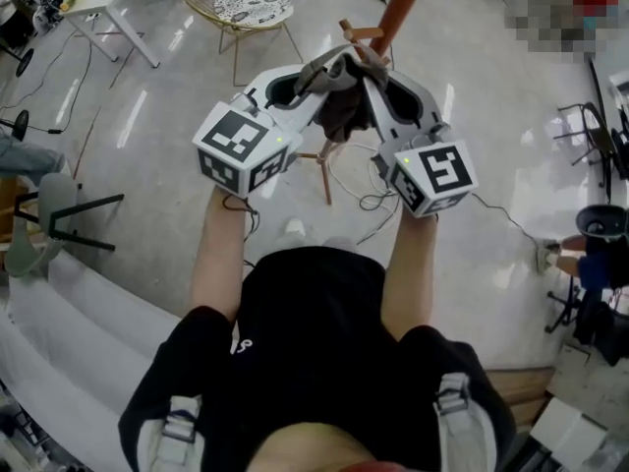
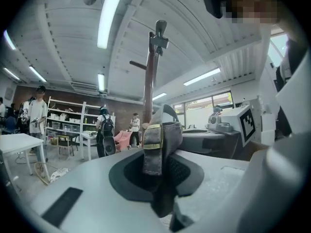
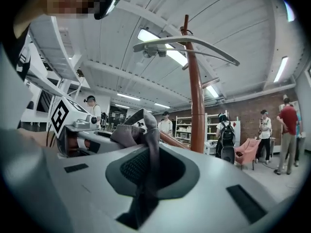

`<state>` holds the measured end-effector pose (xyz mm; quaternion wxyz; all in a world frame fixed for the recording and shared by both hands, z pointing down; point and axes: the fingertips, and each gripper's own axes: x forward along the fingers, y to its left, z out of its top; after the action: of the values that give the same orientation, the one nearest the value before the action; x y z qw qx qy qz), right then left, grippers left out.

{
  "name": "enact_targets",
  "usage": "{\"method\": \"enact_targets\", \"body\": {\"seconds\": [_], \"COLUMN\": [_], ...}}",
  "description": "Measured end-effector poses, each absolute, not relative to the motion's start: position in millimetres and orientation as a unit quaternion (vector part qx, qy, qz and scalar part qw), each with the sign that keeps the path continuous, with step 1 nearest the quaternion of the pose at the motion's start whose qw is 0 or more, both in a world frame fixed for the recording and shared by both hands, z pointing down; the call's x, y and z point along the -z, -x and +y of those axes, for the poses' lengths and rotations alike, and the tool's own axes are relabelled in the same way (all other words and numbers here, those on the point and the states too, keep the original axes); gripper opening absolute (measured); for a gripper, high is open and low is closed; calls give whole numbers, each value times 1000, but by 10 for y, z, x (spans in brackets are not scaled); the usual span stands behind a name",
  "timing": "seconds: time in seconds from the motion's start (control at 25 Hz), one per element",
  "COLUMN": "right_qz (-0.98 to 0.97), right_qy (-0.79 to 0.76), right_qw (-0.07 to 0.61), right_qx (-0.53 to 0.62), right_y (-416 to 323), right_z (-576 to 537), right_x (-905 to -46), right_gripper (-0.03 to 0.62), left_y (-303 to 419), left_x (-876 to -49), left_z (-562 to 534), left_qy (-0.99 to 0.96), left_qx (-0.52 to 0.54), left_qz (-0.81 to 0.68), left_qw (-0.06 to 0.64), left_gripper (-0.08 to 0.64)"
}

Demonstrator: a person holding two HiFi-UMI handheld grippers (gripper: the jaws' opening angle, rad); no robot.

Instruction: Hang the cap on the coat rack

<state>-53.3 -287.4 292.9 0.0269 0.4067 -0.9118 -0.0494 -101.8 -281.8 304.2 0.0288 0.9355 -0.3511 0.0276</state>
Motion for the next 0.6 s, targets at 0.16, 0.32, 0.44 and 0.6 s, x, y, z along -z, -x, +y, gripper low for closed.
{"method": "enact_targets", "body": {"seconds": [0.16, 0.32, 0.44, 0.6], "right_qz": [-900, -889, -878, -862], "right_qy": [-432, -452, -469, -498], "right_qw": [49, 74, 92, 98], "right_qx": [33, 18, 9, -8], "right_y": [396, 415, 361, 175], "right_z": [-3092, -3227, -3345, -3472], "right_x": [-3010, -3184, -3313, -3485], "right_gripper": [9, 9, 10, 11], "left_y": [878, 858, 800, 664], "left_x": [-3096, -3278, -3418, -3593], "left_z": [-3137, -3308, -3414, -3521], "left_qy": [-942, -943, -944, -948], "left_qx": [-34, -46, -67, -89], "left_qz": [-331, -324, -316, -298], "left_qw": [39, 60, 65, 68], "left_gripper": [35, 37, 37, 37]}}
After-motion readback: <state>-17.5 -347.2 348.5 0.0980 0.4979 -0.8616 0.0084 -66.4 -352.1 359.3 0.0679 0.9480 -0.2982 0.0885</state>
